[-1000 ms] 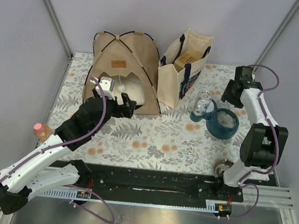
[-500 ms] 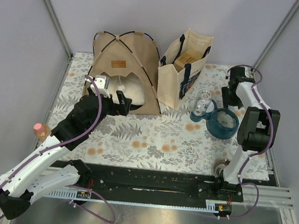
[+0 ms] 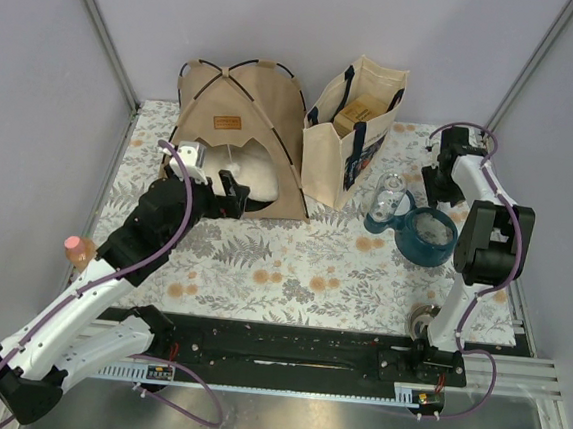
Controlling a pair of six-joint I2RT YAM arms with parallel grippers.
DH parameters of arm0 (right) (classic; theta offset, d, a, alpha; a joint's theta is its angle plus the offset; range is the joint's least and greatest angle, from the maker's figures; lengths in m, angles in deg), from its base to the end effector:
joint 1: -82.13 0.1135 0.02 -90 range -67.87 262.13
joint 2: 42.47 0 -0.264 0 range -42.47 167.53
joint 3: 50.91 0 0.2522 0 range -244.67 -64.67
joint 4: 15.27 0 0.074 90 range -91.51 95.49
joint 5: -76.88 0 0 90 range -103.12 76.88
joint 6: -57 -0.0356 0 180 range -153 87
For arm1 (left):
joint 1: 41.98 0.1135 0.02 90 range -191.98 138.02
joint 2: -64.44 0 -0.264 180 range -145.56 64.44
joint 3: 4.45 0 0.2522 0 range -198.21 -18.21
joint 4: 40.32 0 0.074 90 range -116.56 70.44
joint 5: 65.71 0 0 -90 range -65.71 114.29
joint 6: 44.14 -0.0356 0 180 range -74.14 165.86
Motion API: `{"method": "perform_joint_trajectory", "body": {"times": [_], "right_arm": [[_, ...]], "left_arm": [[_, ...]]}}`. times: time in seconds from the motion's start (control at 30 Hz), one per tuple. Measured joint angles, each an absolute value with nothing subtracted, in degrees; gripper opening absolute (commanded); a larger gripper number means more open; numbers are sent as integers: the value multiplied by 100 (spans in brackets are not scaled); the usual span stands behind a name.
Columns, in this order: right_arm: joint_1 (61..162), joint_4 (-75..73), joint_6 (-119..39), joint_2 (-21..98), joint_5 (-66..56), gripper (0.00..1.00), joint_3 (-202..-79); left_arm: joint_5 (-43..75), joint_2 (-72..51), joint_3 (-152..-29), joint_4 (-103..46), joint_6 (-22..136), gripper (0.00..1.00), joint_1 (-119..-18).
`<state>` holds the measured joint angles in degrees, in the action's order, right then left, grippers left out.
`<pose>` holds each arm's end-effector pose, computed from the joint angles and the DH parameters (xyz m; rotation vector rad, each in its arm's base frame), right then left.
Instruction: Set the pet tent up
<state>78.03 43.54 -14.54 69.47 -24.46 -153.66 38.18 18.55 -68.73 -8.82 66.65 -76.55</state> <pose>0.4069 -0.0362 0.2171 -0.2942 2.7646 -0.3763 0.1541 -0.0958 0.3580 0.0434 1.8173 -0.4721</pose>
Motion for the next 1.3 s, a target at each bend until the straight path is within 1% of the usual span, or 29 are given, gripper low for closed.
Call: {"method": "perform_joint_trajectory", "body": {"times": [0.23,0.4,0.57,0.73,0.9,1.13,1.3], "right_arm": [[7769,4350,-1485,6907,-2384,59,-15357],[7731,4429,-1561,6673,-2150,60,-15261],[7725,4643,-1585,6389,-2052,60,-15226],[7725,4774,-1579,6219,-2065,58,-14914],[7725,4896,-1546,6276,-2133,57,-14767],[7725,4765,-1515,6610,-2317,57,-14966],[7725,4615,-1518,6850,-2301,54,-15073]], "left_arm": [[3704,1855,-6873,-882,6668,99,-7581],[3628,1855,-6873,-882,6670,99,-7552],[3571,1851,-6873,-882,6668,99,-7498],[3440,1768,-6873,-899,6668,99,-7439],[3322,1704,-6873,-904,6668,99,-7395],[3267,1706,-6873,-915,6687,99,-7338],[3241,1709,-6873,-912,6703,99,-7316]]}}
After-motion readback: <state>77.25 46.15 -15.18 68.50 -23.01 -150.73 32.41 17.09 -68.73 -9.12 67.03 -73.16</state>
